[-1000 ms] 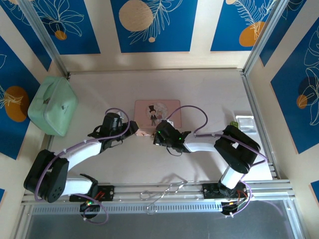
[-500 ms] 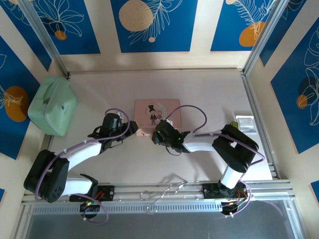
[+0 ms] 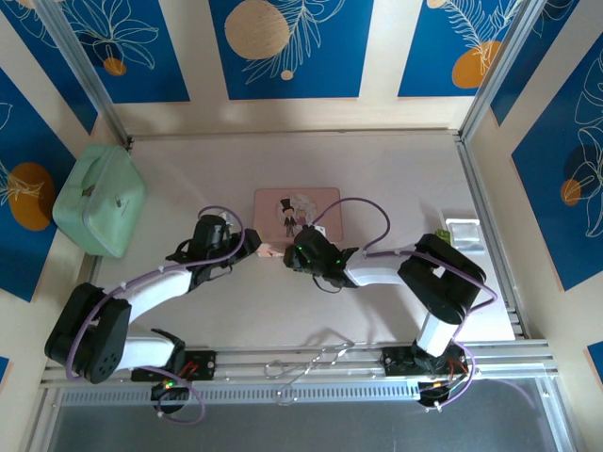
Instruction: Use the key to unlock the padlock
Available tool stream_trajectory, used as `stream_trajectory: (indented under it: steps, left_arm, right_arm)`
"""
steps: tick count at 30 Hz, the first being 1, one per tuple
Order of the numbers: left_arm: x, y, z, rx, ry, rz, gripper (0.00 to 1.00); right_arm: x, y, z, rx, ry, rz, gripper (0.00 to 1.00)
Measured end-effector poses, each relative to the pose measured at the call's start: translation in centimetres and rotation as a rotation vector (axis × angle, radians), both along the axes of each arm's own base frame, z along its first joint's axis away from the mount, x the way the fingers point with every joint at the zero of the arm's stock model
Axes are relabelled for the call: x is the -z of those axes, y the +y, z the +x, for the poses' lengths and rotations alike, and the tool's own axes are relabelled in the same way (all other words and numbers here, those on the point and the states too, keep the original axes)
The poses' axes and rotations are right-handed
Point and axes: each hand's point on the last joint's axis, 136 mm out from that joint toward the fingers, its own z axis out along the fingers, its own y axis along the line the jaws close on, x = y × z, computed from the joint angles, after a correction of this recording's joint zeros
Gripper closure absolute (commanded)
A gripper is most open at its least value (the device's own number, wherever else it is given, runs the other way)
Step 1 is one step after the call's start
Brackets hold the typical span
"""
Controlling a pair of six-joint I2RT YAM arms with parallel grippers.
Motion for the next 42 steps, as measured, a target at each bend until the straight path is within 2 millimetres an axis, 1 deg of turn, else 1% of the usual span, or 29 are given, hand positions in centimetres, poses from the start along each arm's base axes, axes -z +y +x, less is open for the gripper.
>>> stream_trajectory:
  steps: [3, 8, 15, 20, 26, 28, 36, 42]
  left_arm:
    - [0.0, 0.0, 0.0, -0.002, -0.003, -0.004, 0.48]
    - [0.0, 0.0, 0.0, -0.003, -0.003, -0.005, 0.48]
    - [0.0, 0.0, 0.0, -0.007, 0.002, -0.01, 0.49]
    - [0.0, 0.0, 0.0, -0.011, 0.005, -0.013, 0.49]
    - [0.0, 0.0, 0.0, -0.013, 0.001, -0.016, 0.49]
    - [0.0, 0.1, 0.0, -0.014, -0.001, -0.017, 0.49]
    - [0.0, 0.1, 0.0, -0.015, -0.004, -0.02, 0.49]
    - [0.0, 0.0, 0.1, -0.014, -0.008, -0.021, 0.5]
  right_arm:
    - [0.0, 0.1, -0.1, -0.002, -0.001, -0.002, 0.59]
    - [0.0, 0.9, -0.7, -0.024, 0.006, -0.008, 0.66]
    - [0.1, 1.1, -0.6, -0.02, 0.014, -0.017, 0.72]
    - [0.1, 1.0, -0.6, -0.018, 0.015, -0.019, 0.79]
    - [0.3, 0.5, -0.6, -0.018, 0.013, -0.048, 0.91]
    - [0.4, 0.4, -0.6, -0.016, 0.014, -0.054, 0.94]
    - [0.4, 0.2, -0.7, -0.001, 0.04, -0.069, 1.0]
    - [0.3, 0.1, -0.9, -0.01, 0.077, -0.068, 1.0]
